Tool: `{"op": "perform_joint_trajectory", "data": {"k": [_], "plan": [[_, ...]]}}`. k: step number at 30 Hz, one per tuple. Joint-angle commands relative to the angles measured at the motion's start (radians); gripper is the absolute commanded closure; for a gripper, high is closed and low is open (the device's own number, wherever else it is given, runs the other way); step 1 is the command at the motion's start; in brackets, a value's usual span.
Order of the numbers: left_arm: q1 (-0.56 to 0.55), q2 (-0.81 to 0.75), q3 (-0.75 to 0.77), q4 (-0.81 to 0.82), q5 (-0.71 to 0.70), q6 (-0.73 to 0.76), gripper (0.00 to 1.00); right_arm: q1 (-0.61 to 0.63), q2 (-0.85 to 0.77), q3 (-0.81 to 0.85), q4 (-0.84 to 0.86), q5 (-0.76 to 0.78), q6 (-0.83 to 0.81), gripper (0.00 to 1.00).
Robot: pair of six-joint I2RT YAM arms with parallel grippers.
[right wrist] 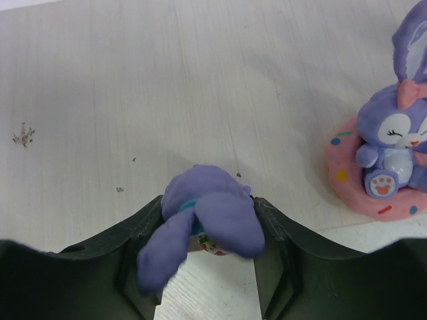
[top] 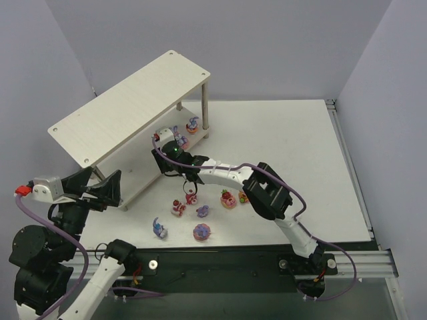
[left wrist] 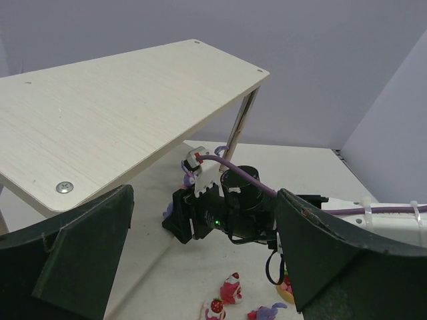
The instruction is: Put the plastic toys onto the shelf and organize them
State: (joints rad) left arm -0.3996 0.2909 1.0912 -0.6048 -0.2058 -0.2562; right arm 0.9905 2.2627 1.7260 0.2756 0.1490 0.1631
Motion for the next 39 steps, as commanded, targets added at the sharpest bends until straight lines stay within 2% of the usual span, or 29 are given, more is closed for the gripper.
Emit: {"op": "perform_joint_trajectory", "data": {"k": [1, 8, 13, 20, 24, 31, 36, 39], "plan": [[-0.005, -0.018, -0.013, 0.008, -0.027, 0.014, 0.03, -0.016, 0.014, 0.05, 0.047, 0.003, -0.011, 1.0], [-0.015, -0.022, -0.03, 0.016, -0.037, 0.018, 0.03, -0.024, 0.032, 0.063, 0.024, 0.027, -0.016, 1.0], [-0.016, -0.03, -0.043, 0.022, -0.046, 0.018, 0.03, -0.029, 0.041, 0.101, -0.054, 0.046, 0.001, 0.96], [-0.018, -0.033, -0.05, 0.027, -0.049, 0.018, 0.03, -0.029, 0.049, 0.106, -0.09, 0.049, 0.016, 0.82], [-0.018, -0.035, -0.054, 0.028, -0.052, 0.018, 0.03, -0.03, 0.061, 0.122, -0.114, 0.052, 0.019, 0.77], [-0.018, -0.035, -0.067, 0.034, -0.057, 0.018, 0.03, -0.032, 0.06, 0.118, -0.13, 0.081, 0.019, 0.59], [-0.018, -0.036, -0.07, 0.034, -0.061, 0.018, 0.03, -0.039, 0.07, 0.122, -0.131, 0.083, 0.019, 0.55], [-0.019, -0.033, -0.073, 0.036, -0.063, 0.017, 0.03, -0.041, 0.064, 0.113, -0.119, 0.08, 0.016, 0.5]]}}
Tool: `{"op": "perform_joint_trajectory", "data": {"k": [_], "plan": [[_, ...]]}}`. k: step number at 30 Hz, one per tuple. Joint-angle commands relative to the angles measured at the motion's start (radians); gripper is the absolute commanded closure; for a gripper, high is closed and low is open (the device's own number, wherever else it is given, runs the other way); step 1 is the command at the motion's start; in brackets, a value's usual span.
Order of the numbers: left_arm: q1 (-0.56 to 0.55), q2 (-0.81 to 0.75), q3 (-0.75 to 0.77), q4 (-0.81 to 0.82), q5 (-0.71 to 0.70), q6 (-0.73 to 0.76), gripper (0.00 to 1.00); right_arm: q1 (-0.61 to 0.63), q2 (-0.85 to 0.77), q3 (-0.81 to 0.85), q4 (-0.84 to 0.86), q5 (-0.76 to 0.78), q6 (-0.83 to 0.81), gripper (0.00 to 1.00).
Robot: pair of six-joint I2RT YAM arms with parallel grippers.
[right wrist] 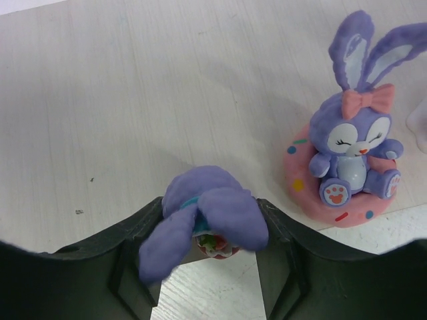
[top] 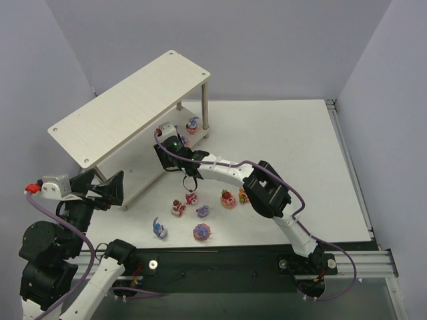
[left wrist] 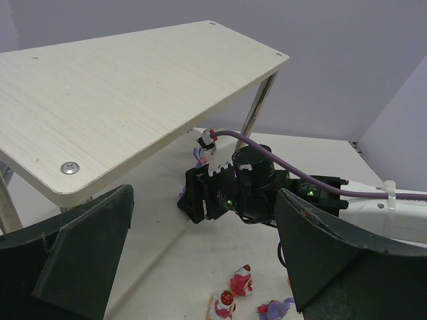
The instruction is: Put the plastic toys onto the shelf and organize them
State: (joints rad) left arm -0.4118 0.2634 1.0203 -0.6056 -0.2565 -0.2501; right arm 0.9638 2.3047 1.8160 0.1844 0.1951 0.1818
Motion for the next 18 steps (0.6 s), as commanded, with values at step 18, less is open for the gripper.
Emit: {"op": "perform_joint_trajectory", "data": {"k": [18], "plan": [[-0.005, -0.004, -0.003, 0.032, -0.018, 0.011, 0.03, -0.011, -0.048, -0.087, 0.078, -0.017, -0.011, 0.32]]}}
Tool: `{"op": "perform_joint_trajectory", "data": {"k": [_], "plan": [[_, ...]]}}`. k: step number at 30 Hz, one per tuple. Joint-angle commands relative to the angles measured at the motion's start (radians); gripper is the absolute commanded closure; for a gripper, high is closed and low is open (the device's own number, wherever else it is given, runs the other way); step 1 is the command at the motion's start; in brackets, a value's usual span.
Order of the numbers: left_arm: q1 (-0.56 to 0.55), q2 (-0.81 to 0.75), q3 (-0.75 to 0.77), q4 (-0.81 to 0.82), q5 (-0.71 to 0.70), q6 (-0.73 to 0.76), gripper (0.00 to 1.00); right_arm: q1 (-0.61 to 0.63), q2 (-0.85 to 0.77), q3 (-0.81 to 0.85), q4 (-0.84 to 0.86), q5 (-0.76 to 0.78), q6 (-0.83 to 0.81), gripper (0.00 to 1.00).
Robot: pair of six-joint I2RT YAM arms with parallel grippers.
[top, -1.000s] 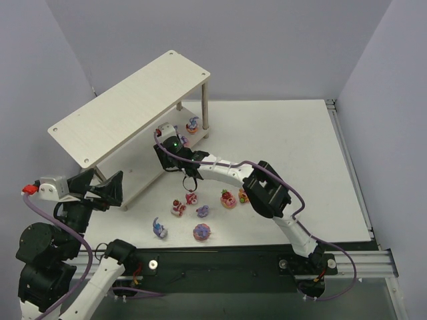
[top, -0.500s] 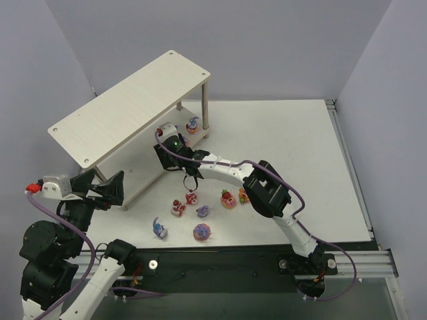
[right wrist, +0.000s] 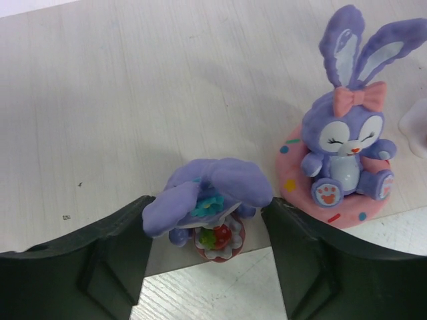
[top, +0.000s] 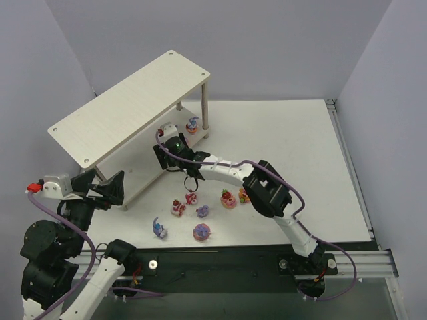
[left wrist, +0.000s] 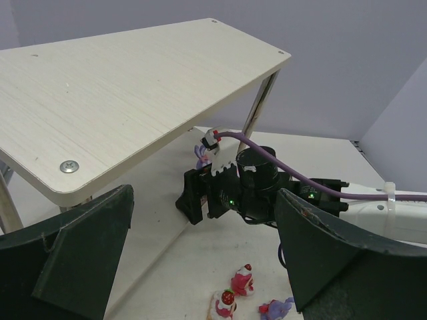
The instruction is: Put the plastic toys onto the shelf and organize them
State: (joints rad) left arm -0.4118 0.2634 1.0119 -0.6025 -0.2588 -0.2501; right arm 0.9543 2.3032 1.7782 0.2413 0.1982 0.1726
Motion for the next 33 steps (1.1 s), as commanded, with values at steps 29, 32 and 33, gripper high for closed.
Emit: {"op": "perform_joint_trajectory", "data": {"k": [29, 32, 33], "plan": [[-0.005, -0.056, 0.142, -0.264, -0.034, -0.054, 0.03, 0.112, -0.723, -0.595, -0.075, 0.128, 0.062, 0.09], [-0.005, -0.117, 0.079, -0.252, -0.069, -0.045, 0.03, 0.201, -0.833, -0.683, -0.203, 0.216, 0.093, 0.05], [-0.007, -0.137, 0.018, -0.217, -0.088, -0.043, 0.03, 0.248, -0.856, -0.721, -0.277, 0.233, 0.137, 0.05]]}}
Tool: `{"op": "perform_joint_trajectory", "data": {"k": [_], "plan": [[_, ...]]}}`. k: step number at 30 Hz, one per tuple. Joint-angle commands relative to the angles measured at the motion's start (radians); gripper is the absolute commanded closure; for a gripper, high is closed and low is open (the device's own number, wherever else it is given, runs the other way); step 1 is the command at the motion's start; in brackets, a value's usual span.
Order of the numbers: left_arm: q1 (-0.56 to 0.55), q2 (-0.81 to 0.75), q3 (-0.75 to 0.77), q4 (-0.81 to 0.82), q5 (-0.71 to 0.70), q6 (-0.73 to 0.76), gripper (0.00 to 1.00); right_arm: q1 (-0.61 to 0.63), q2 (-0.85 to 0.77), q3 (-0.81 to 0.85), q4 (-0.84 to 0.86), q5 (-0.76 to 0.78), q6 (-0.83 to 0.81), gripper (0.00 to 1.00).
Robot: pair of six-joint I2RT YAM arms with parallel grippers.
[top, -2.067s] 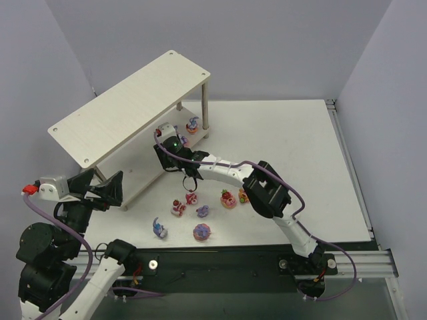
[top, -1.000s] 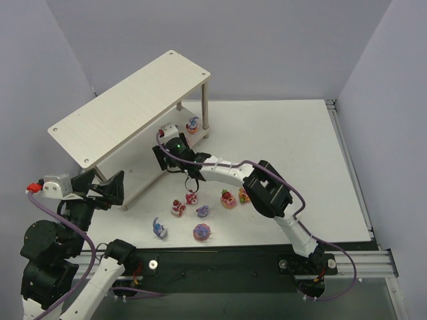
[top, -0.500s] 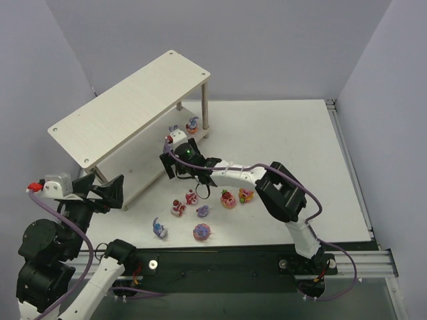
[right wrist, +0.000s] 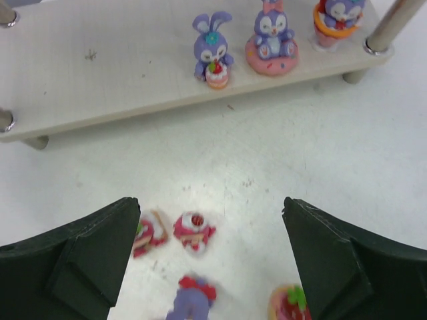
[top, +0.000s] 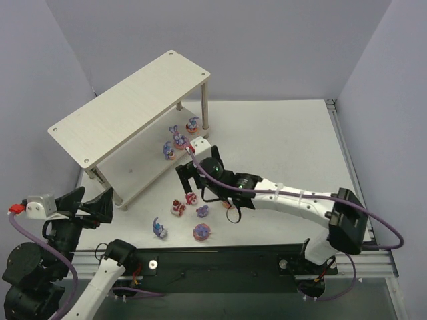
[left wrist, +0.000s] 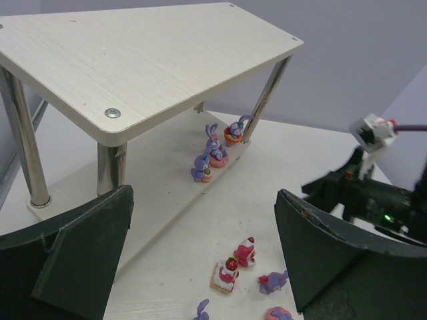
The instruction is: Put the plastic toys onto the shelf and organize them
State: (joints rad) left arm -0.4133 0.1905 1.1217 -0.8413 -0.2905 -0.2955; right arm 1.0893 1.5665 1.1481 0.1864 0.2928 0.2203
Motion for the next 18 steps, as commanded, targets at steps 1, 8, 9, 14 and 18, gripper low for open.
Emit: {"op": "perform_joint_trajectory", "data": {"k": [1, 8, 9, 14, 18], "plan": [[-0.004, -0.088, -0.124, 0.048, -0.053, 0.01, 0.03, 0.144, -0.144, -0.112, -0.247, 0.156, 0.112, 0.05], [-0.007, -0.174, -0.283, 0.096, -0.087, -0.051, 0.03, 0.385, -0.341, -0.346, -0.272, 0.259, 0.321, 0.04], [-0.009, -0.175, -0.284, 0.099, -0.073, -0.057, 0.03, 0.408, -0.347, -0.366, -0.277, 0.29, 0.338, 0.04], [-0.01, -0.125, -0.274, 0.085, -0.064, -0.096, 0.03, 0.538, -0.318, -0.415, -0.24, 0.385, 0.396, 0.05], [-0.012, -0.039, -0.208, 0.021, -0.016, -0.134, 0.03, 0.558, -0.254, -0.39, -0.206, 0.453, 0.384, 0.11]]}}
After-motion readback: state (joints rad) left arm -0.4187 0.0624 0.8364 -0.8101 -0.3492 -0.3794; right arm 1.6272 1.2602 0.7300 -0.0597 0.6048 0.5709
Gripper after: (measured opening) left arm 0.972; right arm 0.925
